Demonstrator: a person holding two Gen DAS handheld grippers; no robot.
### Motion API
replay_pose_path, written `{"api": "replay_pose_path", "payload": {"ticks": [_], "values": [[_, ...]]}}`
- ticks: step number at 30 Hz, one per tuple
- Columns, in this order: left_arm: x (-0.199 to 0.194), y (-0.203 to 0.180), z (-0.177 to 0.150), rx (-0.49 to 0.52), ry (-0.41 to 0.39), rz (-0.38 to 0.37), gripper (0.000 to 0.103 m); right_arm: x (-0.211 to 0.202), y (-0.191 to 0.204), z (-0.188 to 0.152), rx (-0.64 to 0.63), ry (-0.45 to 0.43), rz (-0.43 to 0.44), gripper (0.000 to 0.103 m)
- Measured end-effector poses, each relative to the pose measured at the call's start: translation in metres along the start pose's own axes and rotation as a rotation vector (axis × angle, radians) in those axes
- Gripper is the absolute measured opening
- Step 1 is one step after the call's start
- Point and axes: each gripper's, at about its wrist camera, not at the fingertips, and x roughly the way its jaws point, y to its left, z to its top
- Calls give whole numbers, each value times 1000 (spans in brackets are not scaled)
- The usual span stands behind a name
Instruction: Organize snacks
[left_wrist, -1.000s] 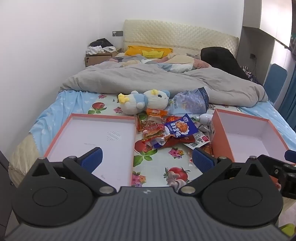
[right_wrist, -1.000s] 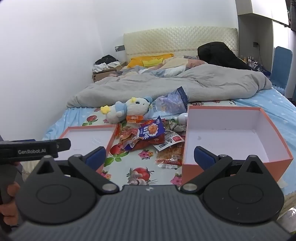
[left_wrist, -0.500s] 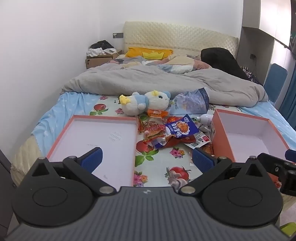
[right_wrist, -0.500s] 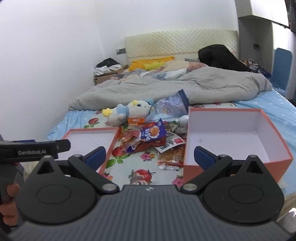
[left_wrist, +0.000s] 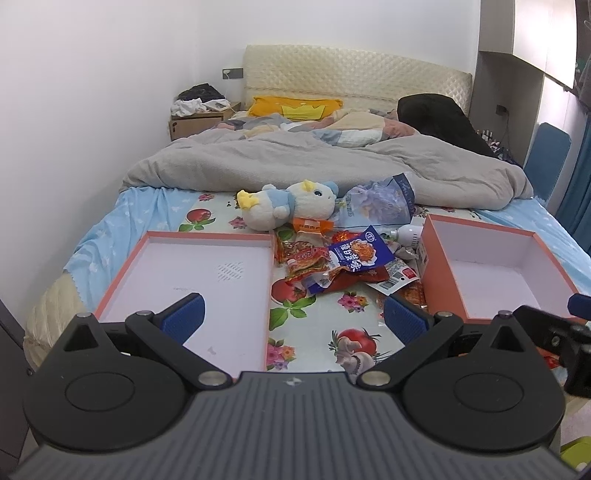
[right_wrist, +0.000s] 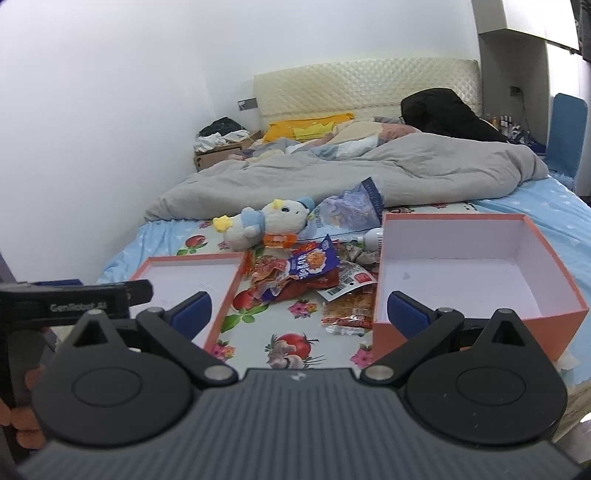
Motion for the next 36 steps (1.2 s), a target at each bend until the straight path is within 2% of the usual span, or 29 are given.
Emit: {"api": "replay_pose_path", "payload": {"ticks": [15, 36], "values": [[-1, -2, -2, 1, 9, -4, 103, 2, 0, -4, 12, 15, 13, 103], [0, 2, -8, -5, 28, -25, 103, 6, 1, -9, 25, 49, -12, 103]]}}
